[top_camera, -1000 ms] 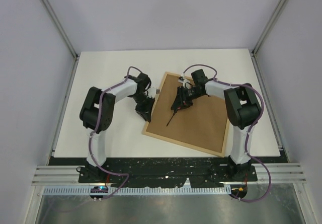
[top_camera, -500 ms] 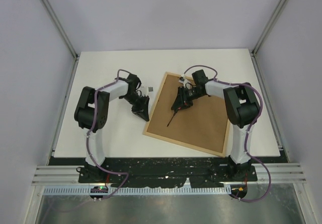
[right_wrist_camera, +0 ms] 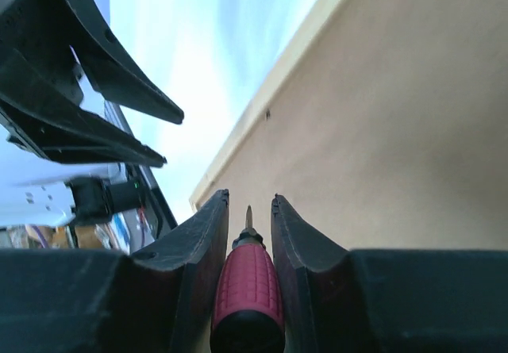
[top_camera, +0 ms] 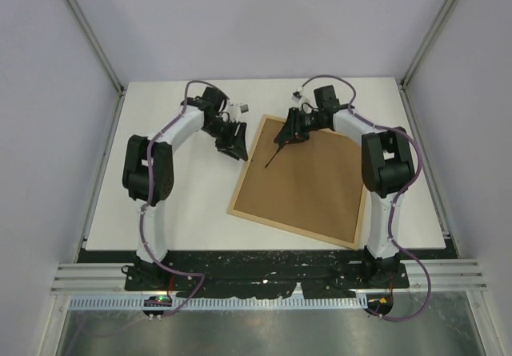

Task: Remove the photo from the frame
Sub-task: Adjust the photo frame item on the photo frame.

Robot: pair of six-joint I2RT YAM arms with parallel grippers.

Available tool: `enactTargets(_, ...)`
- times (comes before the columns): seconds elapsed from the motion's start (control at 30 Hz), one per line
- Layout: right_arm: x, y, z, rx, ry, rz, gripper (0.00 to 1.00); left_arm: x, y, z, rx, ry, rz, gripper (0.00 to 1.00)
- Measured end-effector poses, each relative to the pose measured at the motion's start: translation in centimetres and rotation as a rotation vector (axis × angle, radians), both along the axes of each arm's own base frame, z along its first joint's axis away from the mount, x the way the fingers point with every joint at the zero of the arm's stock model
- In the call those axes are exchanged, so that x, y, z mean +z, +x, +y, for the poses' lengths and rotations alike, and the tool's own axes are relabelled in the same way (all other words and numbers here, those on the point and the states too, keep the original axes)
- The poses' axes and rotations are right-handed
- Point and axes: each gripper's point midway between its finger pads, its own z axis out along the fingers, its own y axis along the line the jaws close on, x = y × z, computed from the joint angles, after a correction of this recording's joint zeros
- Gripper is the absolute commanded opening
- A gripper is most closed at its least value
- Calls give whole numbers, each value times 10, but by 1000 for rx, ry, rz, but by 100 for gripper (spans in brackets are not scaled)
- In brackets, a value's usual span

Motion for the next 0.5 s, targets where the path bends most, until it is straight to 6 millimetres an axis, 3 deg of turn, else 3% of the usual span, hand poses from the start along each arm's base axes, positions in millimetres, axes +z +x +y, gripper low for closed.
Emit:
enactTargets(0.1,14,29,-4,-51,14,-54,8,9,27,-7,8,-2,-56,48)
enactTargets(0.23,14,62,-9,-119,20,-85,8,-9,44,-5,28,52,-47,48)
enactTargets(0.4,-14,74,-5,-158,27,-29,8,-45,37,1,40,115,51,45)
enactTargets(0.5,-26,77,-1,-174,42,12,8,-51,31,1,38,124,89,42)
